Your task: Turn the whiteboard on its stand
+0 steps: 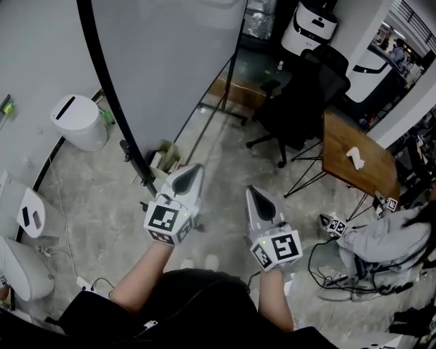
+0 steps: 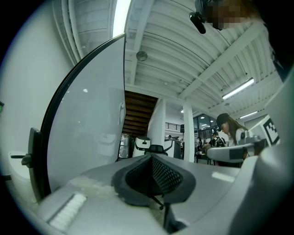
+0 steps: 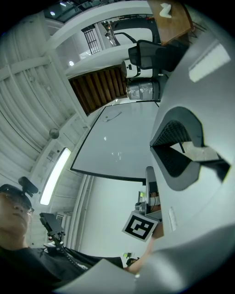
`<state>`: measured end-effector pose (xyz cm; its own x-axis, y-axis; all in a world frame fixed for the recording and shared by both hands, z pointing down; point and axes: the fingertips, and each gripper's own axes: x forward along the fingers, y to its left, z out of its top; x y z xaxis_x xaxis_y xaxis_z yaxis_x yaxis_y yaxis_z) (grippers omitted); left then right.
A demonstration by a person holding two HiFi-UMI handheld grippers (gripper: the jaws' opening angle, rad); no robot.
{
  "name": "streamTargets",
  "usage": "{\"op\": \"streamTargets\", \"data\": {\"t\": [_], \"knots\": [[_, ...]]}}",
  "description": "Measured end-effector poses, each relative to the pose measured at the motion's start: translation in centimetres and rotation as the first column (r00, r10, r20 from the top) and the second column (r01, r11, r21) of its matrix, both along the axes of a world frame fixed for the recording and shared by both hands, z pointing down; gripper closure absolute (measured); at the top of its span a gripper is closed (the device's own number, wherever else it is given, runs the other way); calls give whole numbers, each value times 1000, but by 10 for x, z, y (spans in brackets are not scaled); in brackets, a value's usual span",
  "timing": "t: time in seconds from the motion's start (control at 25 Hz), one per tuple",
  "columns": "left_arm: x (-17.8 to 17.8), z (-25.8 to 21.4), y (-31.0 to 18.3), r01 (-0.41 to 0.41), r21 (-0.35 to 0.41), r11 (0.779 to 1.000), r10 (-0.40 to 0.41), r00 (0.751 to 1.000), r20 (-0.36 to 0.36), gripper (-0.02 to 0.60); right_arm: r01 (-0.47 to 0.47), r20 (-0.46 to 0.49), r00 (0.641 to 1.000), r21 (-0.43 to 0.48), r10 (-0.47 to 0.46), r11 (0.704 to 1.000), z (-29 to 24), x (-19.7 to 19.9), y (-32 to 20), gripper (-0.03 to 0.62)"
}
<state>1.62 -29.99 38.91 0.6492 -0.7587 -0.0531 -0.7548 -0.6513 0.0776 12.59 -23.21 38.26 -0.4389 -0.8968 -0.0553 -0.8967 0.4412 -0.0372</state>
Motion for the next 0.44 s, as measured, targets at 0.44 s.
{"op": "streamTargets", "data": {"t": [0.44], "knots": [[-3, 5, 4, 3, -1, 1000, -3, 1000, 17, 577, 6, -4, 1000, -4, -6, 1000, 4, -1, 0, 585]]}}
